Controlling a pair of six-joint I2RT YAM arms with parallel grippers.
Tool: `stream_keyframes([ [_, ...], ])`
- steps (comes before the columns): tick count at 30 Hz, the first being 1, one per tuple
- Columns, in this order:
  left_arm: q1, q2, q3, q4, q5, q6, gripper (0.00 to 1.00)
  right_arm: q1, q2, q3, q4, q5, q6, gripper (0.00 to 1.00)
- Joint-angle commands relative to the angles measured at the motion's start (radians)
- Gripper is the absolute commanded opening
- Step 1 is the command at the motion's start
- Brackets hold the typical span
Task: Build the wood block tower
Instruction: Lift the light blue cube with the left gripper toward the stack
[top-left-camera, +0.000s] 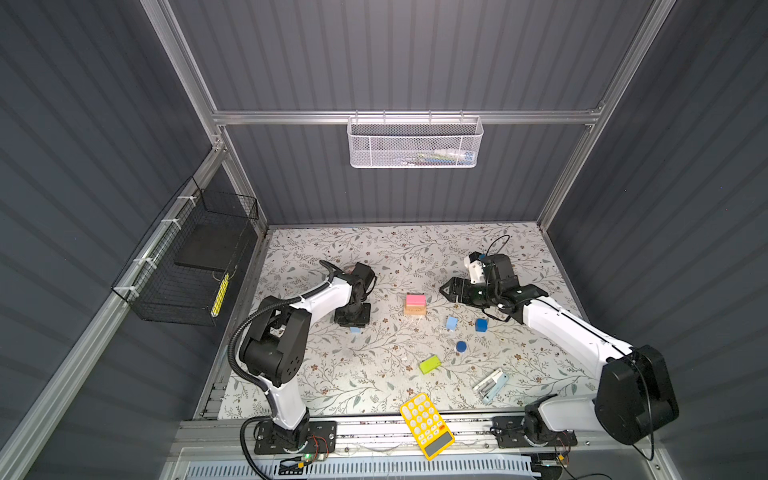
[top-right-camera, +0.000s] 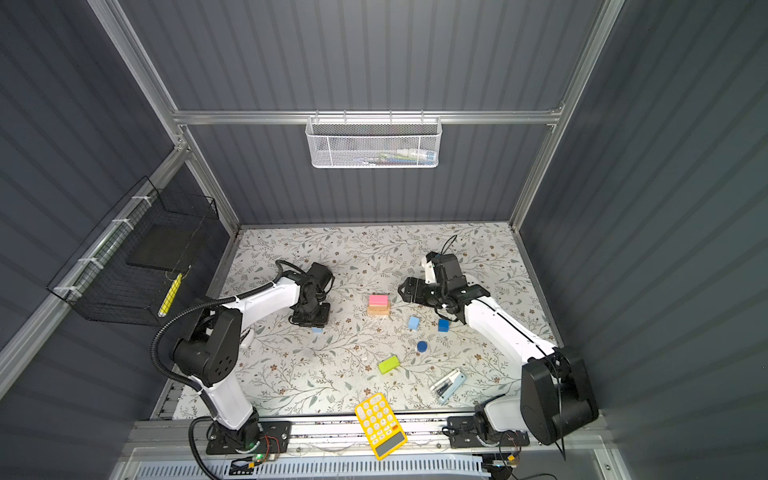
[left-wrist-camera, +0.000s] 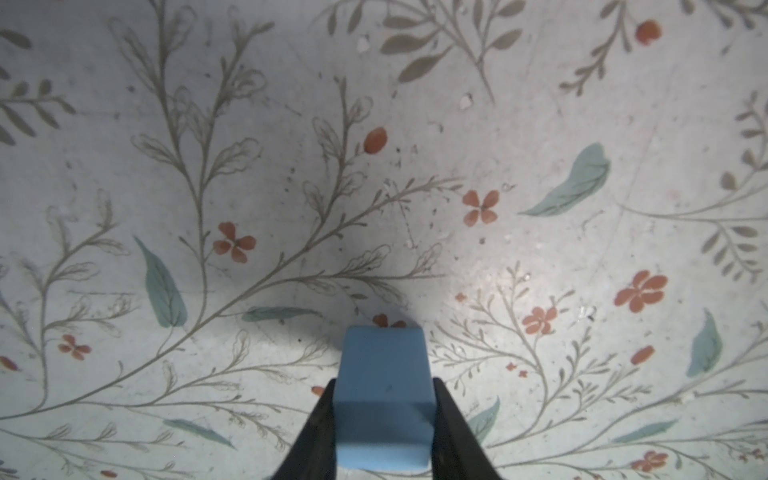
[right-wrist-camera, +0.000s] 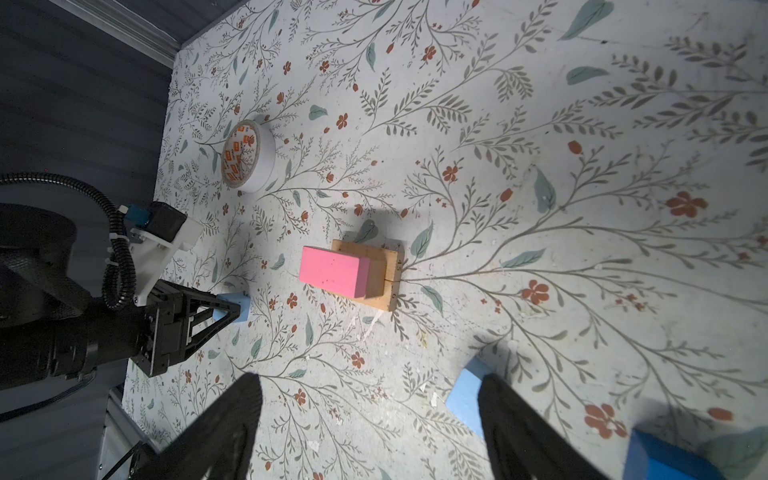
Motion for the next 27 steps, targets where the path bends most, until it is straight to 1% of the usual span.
stream_keyframes([
  [1,-0.008,0.017,0.031,-0.034,-0.016,-0.007,0.3,-0.003,0.015,-0.003,0.008,-0.004,0.0,0.83],
  [4,-0.01,0.02,0.037,-0.038,-0.019,-0.008,0.26,-0.004,0.016,-0.002,0.008,-0.004,0.002,0.83],
  [7,-0.01,0.014,0.051,-0.045,-0.017,-0.013,0.18,-0.004,0.016,-0.001,0.007,-0.001,0.0,0.83],
  [10,-0.013,0.0,0.082,-0.057,-0.011,-0.019,0.15,-0.004,0.014,-0.004,0.004,0.001,-0.004,0.82],
  [13,-0.013,-0.012,0.131,-0.085,-0.018,-0.037,0.11,-0.005,0.011,-0.009,0.005,0.005,-0.007,0.82],
  [16,-0.016,-0.008,0.192,-0.112,-0.001,-0.044,0.06,-0.008,0.007,-0.018,0.003,0.013,-0.008,0.82],
  [18,-0.022,0.002,0.254,-0.133,0.004,-0.048,0.02,-0.011,0.005,-0.024,0.005,0.013,-0.009,0.82],
  [22,-0.049,0.044,0.361,-0.183,-0.016,-0.048,0.01,-0.019,-0.006,-0.039,0.008,0.016,-0.012,0.82],
  [27,-0.105,0.133,0.504,-0.25,-0.032,-0.046,0.0,-0.036,-0.025,-0.066,0.013,0.016,-0.016,0.82],
])
